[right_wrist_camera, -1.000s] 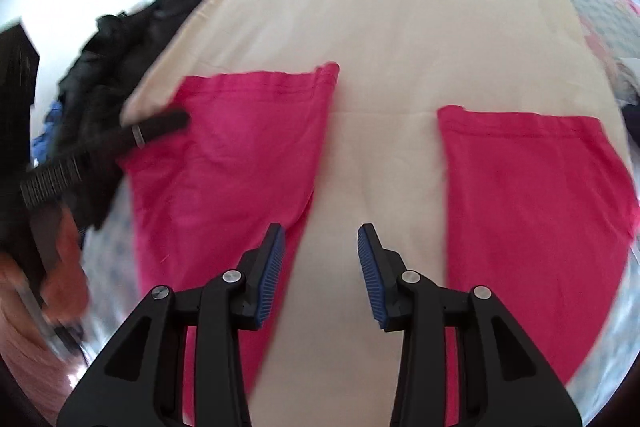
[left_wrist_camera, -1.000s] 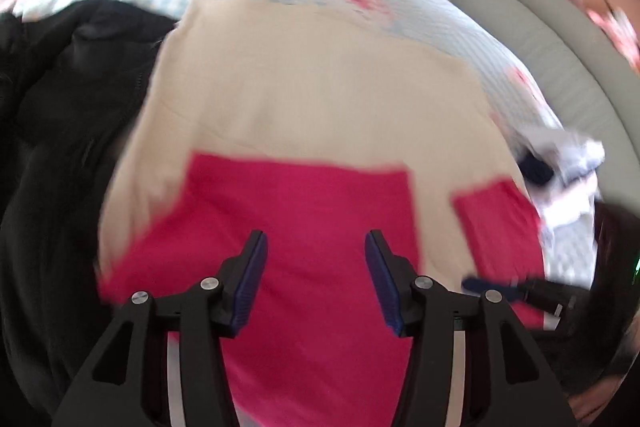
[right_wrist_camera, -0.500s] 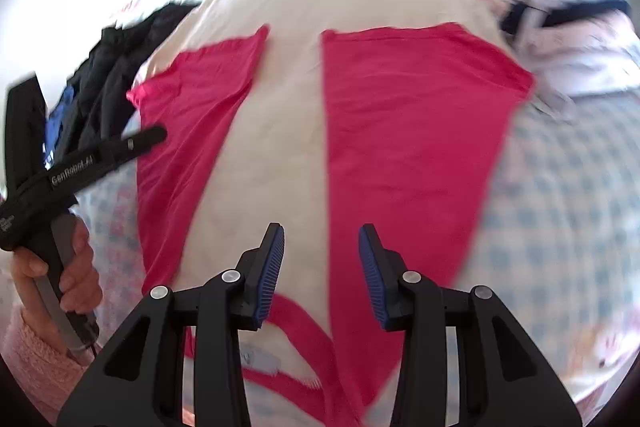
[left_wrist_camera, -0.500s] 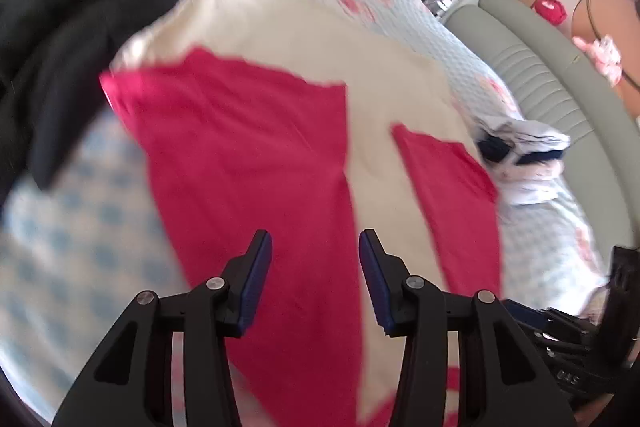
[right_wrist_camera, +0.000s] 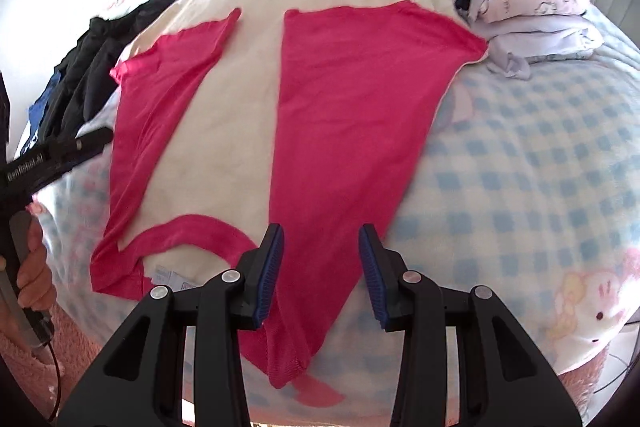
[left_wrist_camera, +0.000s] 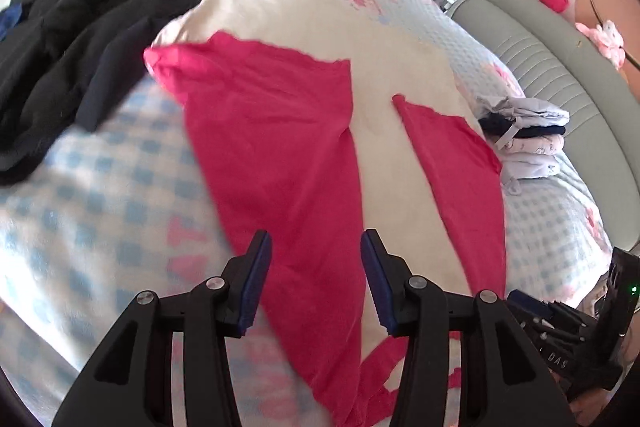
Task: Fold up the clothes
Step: 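Move both open grippers down to the pink hem trim of the shirt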
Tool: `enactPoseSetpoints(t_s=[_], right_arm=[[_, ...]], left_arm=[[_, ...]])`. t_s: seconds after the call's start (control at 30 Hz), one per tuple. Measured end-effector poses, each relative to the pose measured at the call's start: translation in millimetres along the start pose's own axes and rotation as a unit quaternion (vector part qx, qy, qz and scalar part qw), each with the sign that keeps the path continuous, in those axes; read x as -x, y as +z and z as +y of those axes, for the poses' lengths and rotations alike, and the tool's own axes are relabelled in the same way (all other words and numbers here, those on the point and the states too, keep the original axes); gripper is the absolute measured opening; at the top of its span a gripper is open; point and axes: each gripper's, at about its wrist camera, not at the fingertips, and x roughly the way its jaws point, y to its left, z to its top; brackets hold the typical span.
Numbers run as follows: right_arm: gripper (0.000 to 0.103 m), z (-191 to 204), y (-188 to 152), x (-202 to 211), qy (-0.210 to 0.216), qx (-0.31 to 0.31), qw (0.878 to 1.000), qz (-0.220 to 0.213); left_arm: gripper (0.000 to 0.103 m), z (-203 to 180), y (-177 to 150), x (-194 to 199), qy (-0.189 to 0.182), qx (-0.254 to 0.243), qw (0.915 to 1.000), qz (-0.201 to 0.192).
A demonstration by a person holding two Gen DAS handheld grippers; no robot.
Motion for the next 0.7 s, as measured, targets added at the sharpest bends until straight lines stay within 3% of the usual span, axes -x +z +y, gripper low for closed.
enactPoseSetpoints(t_s=[0.17, 0.33, 0.5, 0.63, 0.7], right_arm=[[0.04, -2.2, -13.0, -23.5, -0.014, 0.01, 1.0, 0.026], [0.04, -10.3, -26.0, -10.6, 0.008, -0.001, 1.0, 0.013], [0.04, -28.6, -22.7, 12.0, 0.025, -0.037, 0.998, -0.035], [0.04, -41.4, -17.6, -1.6, 0.006, -0.054, 0.998, -0.013], [0.04, -41.1, -25.2, -7.4, 0.002, -0.05, 0.999, 0.0]], left_arm=[[0.048, -5.0, -25.5, -18.2, 0.028, -0.032, 0.998, 0.047], [0.048, 16.3, -53.4, -0.4, -0.001, 0.011, 0.9983, 0.058], [0.048, 14.5, -47.3, 17.9, -0.023, 0.01, 0.9995, 0.02], [0.048, 10.2, -32.4, 13.3, -0.02, 0.02, 0.9995, 0.011], [0.048, 9.7, -32.5, 2.7, -0.019, 0.022, 0.9991, 0.03]])
